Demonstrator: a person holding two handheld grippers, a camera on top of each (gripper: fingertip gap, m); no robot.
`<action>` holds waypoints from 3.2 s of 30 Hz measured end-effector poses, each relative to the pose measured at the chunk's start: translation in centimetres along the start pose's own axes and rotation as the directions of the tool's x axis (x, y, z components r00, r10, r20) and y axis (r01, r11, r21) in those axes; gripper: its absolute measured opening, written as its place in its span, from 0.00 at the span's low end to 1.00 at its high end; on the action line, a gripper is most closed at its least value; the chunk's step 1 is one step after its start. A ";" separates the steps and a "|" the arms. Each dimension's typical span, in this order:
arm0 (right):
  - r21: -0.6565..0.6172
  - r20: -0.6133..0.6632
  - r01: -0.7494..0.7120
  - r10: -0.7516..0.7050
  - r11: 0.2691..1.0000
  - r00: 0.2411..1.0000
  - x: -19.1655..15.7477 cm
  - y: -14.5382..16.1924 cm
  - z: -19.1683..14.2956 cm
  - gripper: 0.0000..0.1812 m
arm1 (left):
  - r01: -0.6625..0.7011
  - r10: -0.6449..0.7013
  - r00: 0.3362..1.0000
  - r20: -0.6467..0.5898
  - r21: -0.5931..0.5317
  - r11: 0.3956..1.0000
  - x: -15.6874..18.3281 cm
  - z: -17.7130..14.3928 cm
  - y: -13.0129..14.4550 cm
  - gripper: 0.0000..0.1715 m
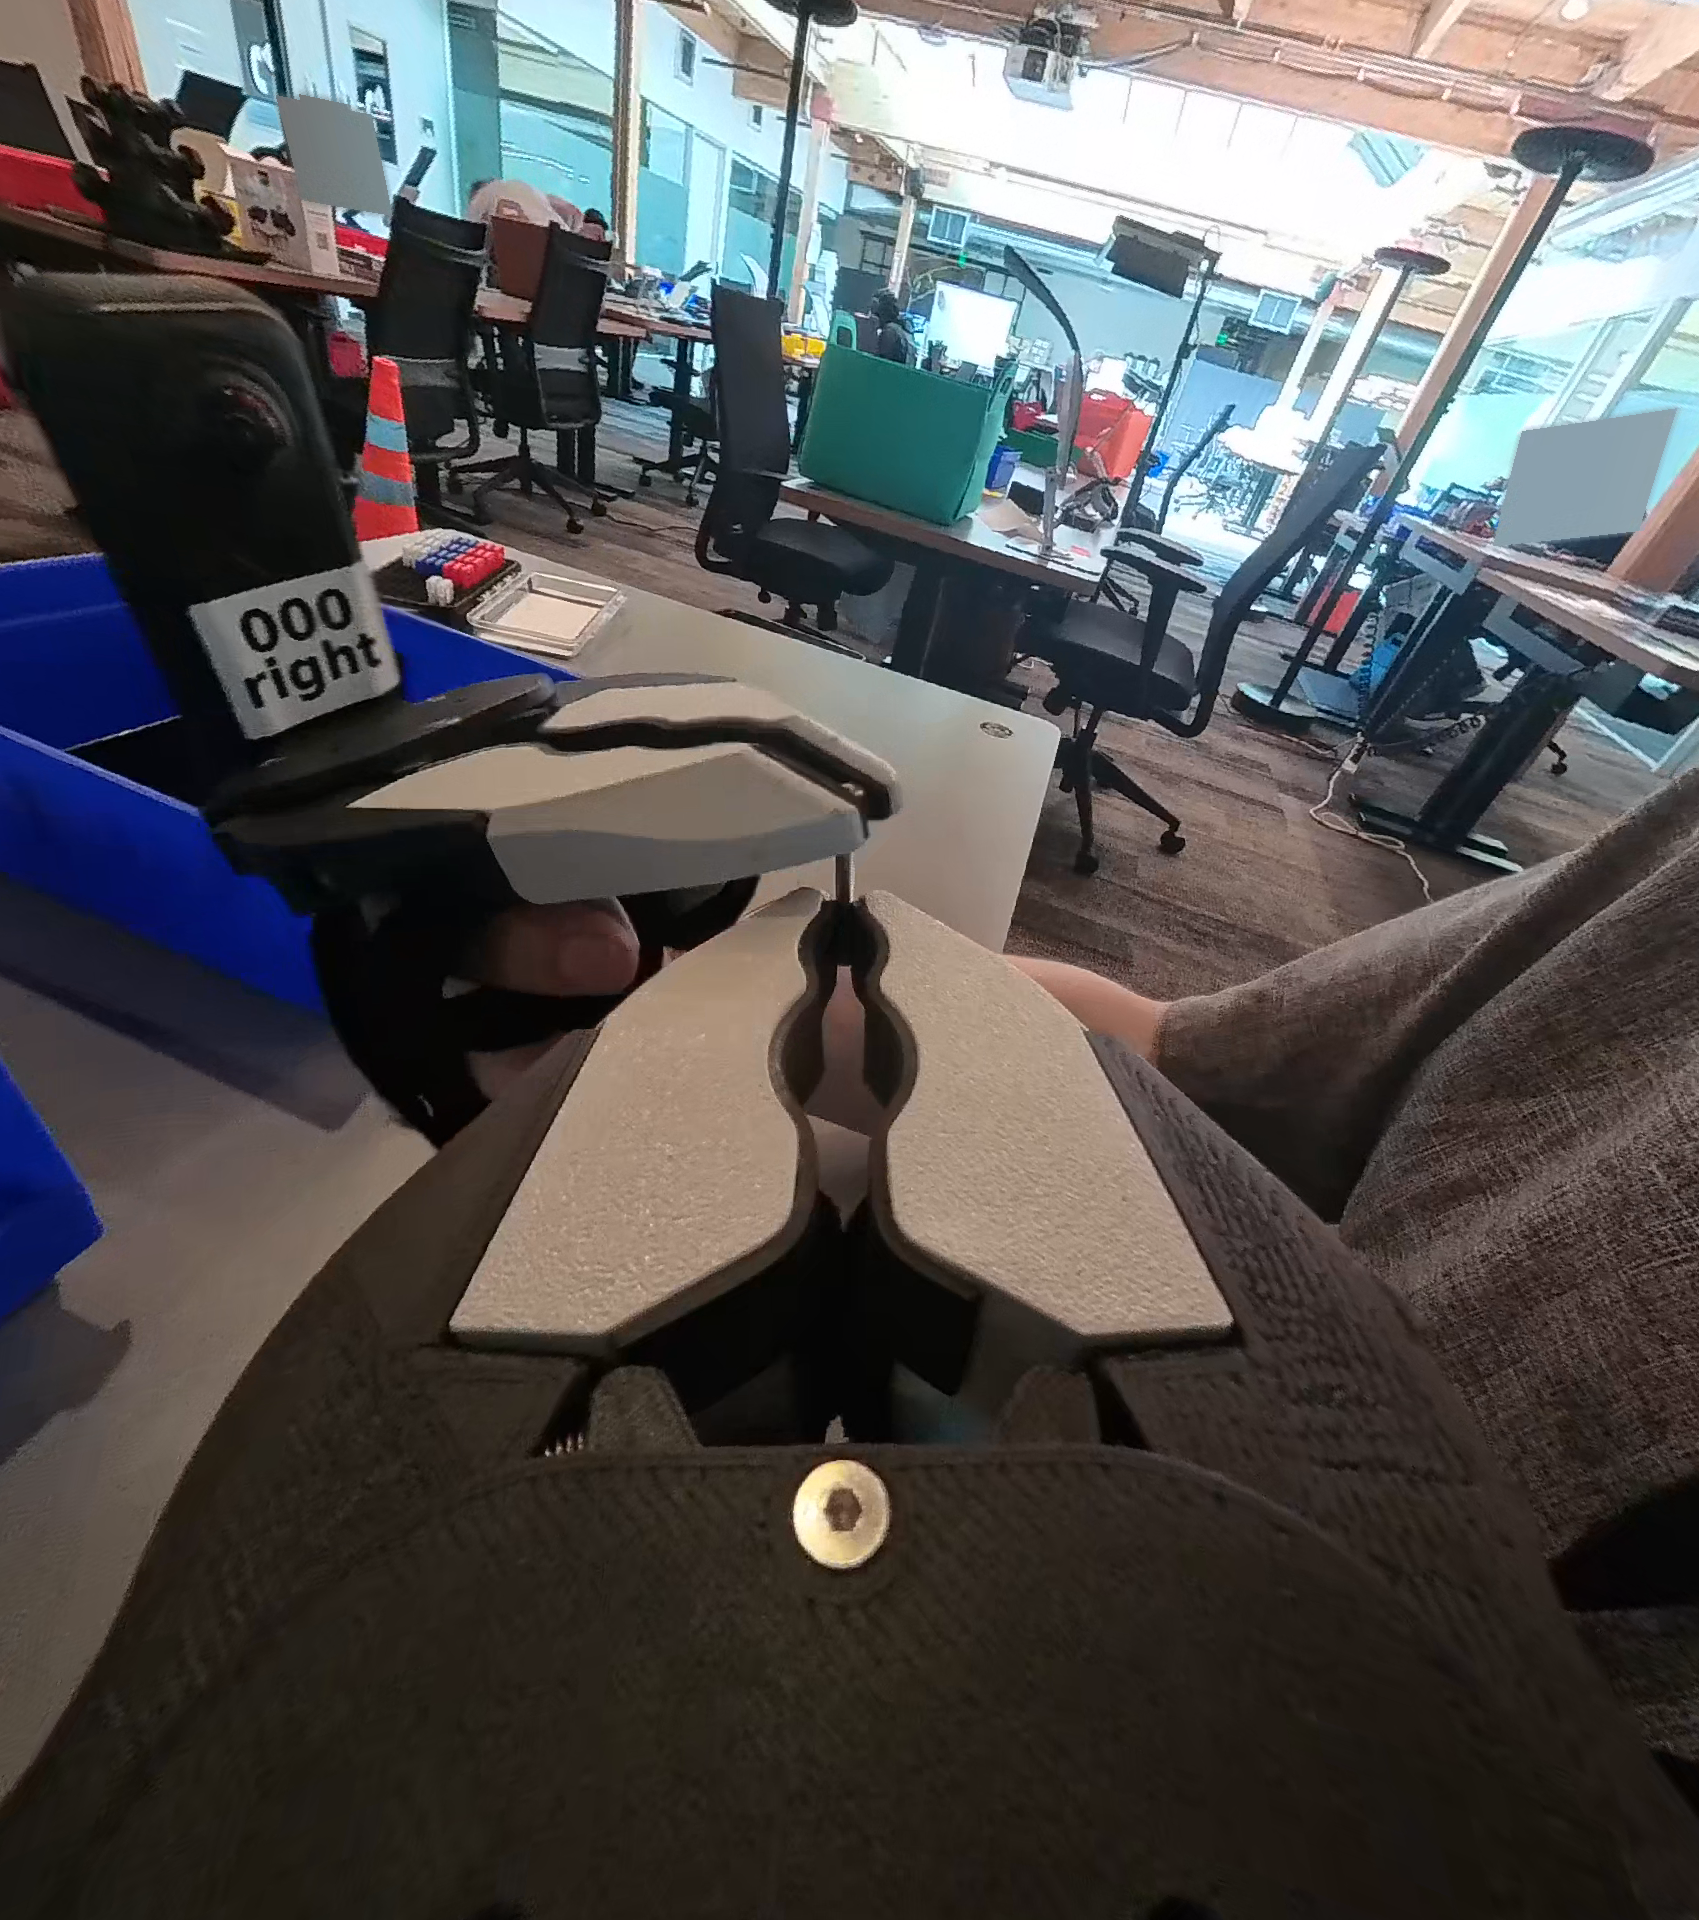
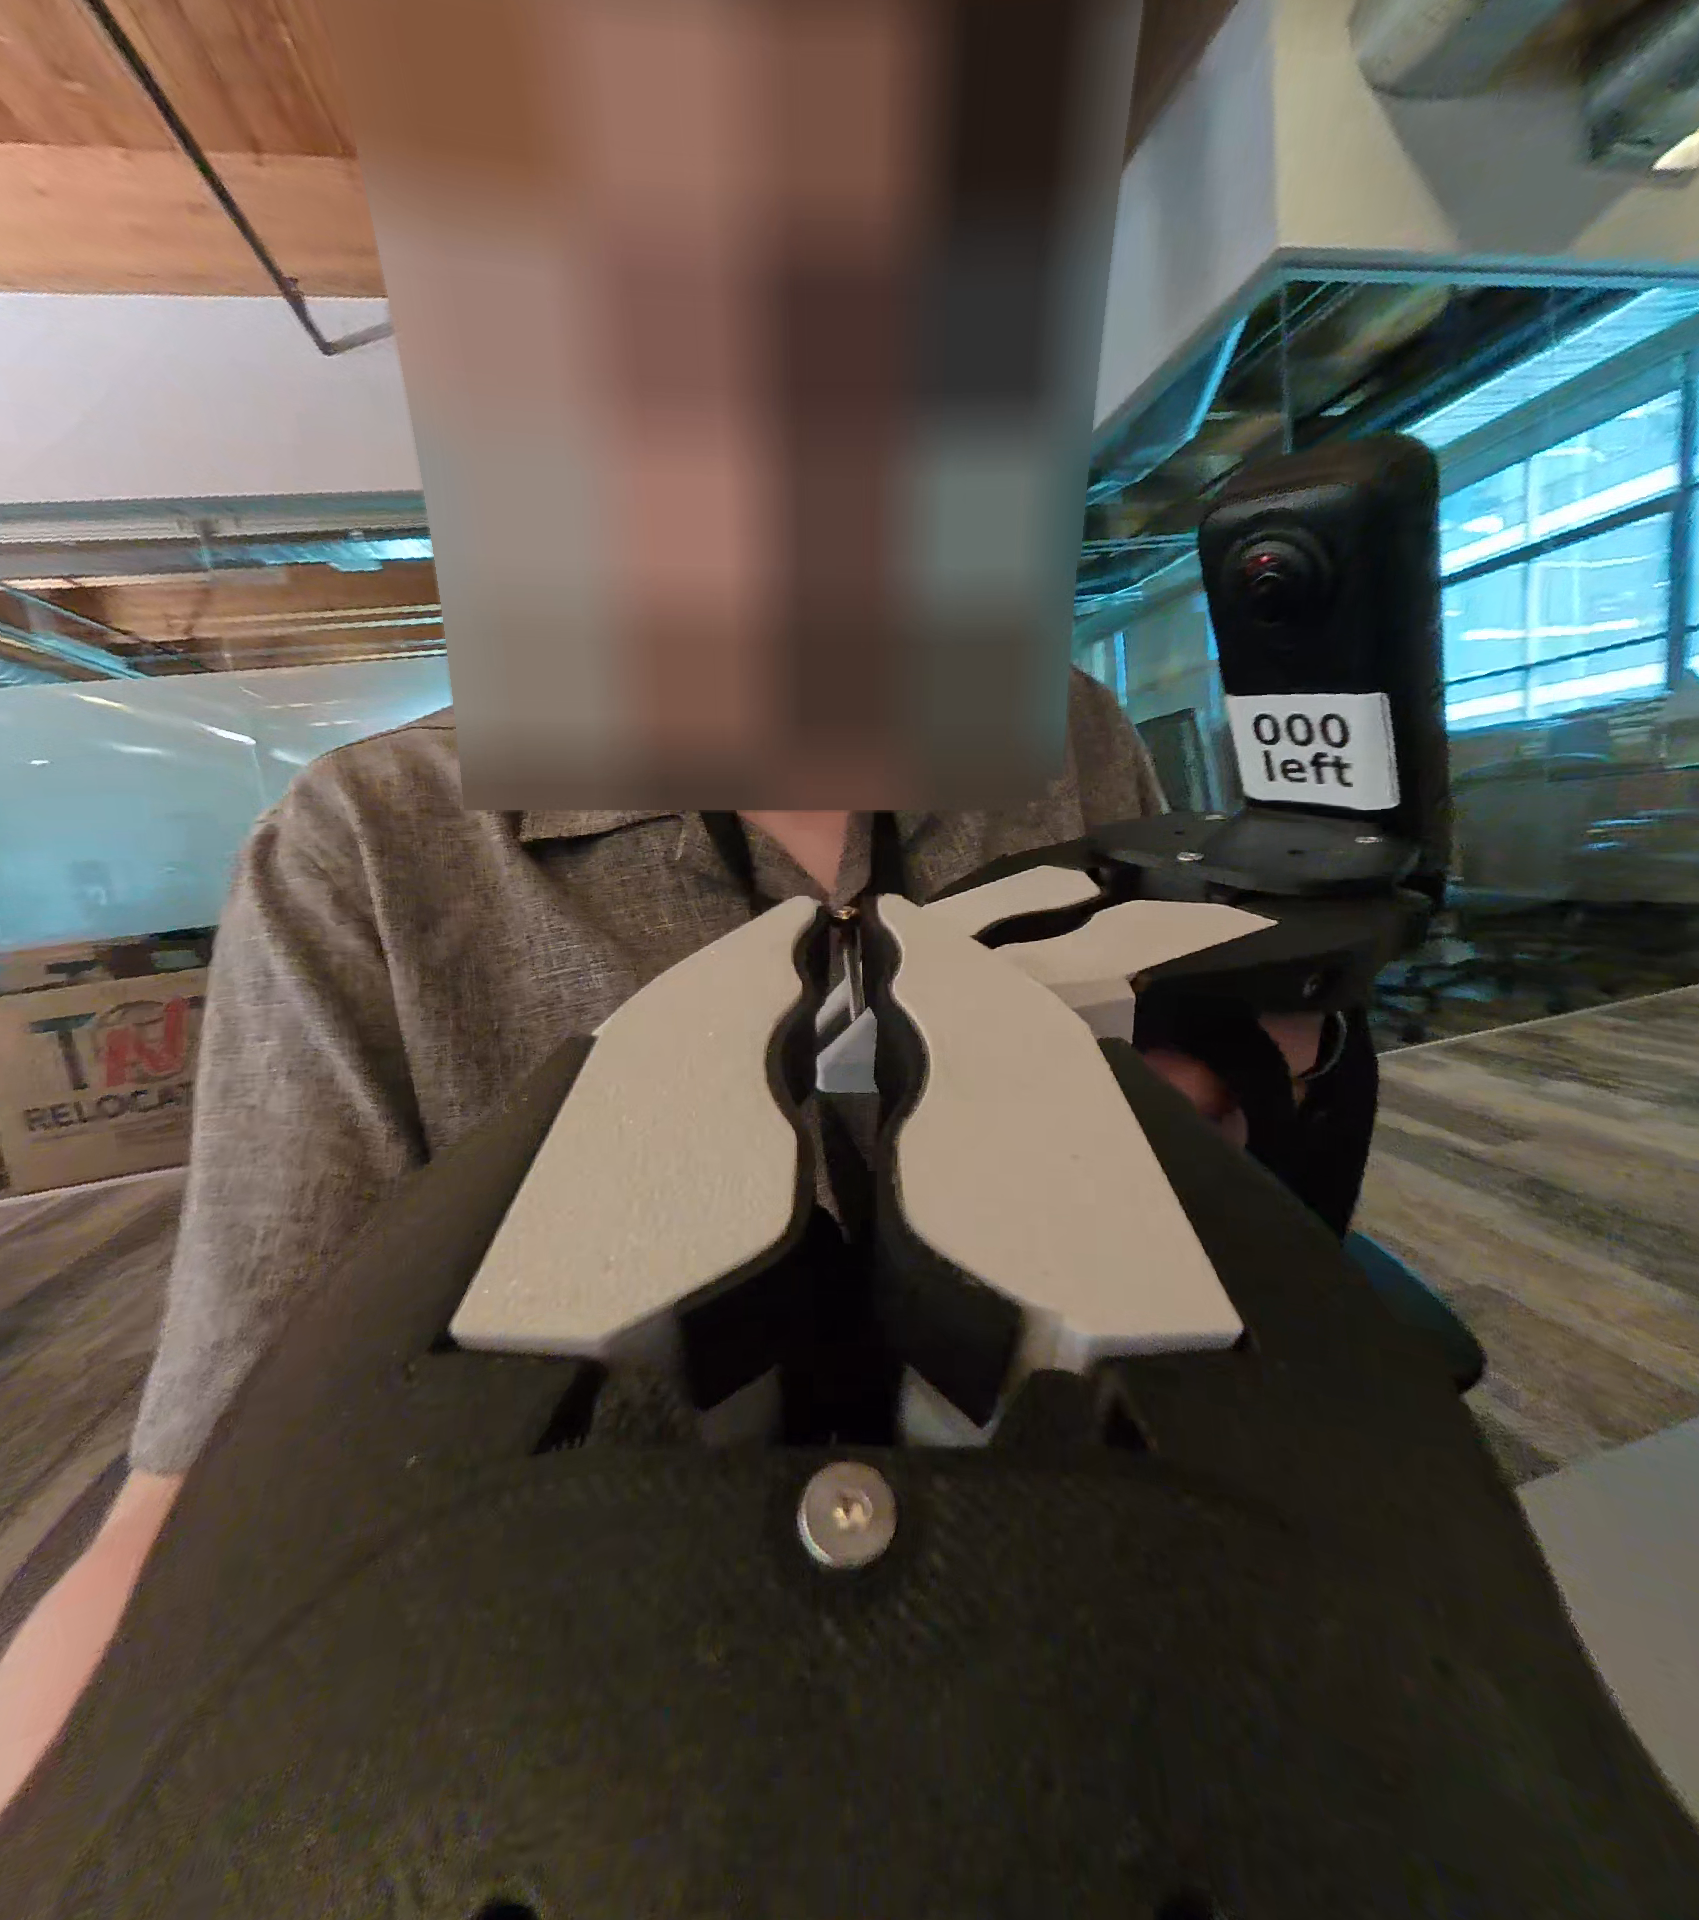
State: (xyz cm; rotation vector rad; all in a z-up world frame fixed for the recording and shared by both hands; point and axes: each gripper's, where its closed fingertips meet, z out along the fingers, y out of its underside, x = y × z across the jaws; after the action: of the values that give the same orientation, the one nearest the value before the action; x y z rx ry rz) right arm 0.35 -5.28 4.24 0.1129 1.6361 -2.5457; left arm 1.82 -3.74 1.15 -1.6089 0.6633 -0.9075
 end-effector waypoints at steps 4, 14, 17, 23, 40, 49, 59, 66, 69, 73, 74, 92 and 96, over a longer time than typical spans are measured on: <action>0.086 -0.136 0.075 -0.062 0.993 0.989 -0.4 -1.3 -0.9 0.09 | -0.002 0.002 1.000 0.008 0.010 1.000 -0.2 -0.3 -0.3 0.01; -0.193 -0.954 0.511 -0.281 0.837 0.100 0.1 -3.3 -3.7 0.10 | -0.028 0.024 0.985 0.173 0.020 0.999 -3.3 -1.6 -0.6 0.01; -0.305 -0.952 0.403 -0.271 0.863 -0.141 1.8 -2.0 -4.2 0.10 | -0.045 0.041 0.975 0.218 0.011 0.999 -3.9 -1.6 -0.4 0.01; -0.390 -0.909 0.372 -0.289 0.842 -0.301 3.1 -1.8 -4.0 0.08 | -0.079 0.076 0.961 0.266 -0.001 0.997 -4.3 -2.0 -0.5 0.01; -0.413 -0.895 0.357 -0.301 0.838 -0.330 4.6 -2.0 -3.3 0.03 | -0.133 0.131 0.937 0.324 -0.015 0.991 -4.5 -2.3 -0.8 0.01; -0.236 -0.909 0.369 -0.338 0.899 0.243 3.6 -2.0 -1.5 0.03 | -0.108 0.104 0.979 0.176 0.012 0.994 -2.5 -1.9 -1.2 0.01; -0.071 -0.087 -0.018 0.012 0.997 0.996 -0.4 0.2 0.0 0.03 | -0.071 0.073 0.996 0.045 -0.039 0.997 0.5 0.1 0.2 0.01; 0.007 -0.351 0.137 -0.126 0.991 0.928 0.9 -1.1 -0.8 0.15 | -0.063 0.063 0.994 0.085 -0.008 0.998 -0.6 -0.8 -0.5 0.01; -0.013 -0.666 0.297 -0.230 0.955 0.710 1.7 -1.9 -2.3 0.15 | -0.060 0.060 0.993 0.100 -0.004 0.998 -1.1 -1.0 -0.5 0.01; -0.105 -0.950 0.533 -0.243 0.840 0.195 0.5 -3.0 -4.4 0.13 | -0.078 0.077 0.986 0.151 0.001 0.997 -2.0 -1.3 -0.7 0.01; -0.133 -0.977 0.553 -0.202 0.823 0.065 0.2 -2.9 -5.1 0.11 | -0.083 0.081 0.983 0.163 0.001 0.997 -2.2 -1.4 -0.7 0.01; -0.417 -0.899 0.415 -0.301 0.809 -0.317 2.6 -1.7 -2.8 0.06 | -0.153 0.152 0.957 0.249 -0.015 0.988 -3.1 -1.4 -0.7 0.01; -0.428 -0.894 0.406 -0.312 0.807 -0.322 2.8 -1.7 -2.7 0.05 | -0.155 0.154 0.956 0.249 -0.016 0.988 -3.1 -1.4 -0.8 0.01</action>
State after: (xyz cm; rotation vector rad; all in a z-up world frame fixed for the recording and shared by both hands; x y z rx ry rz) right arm -2.67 -2.25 4.31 2.8460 1.9902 -2.8819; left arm -1.08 -1.81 1.37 -1.6102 0.5993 -0.5797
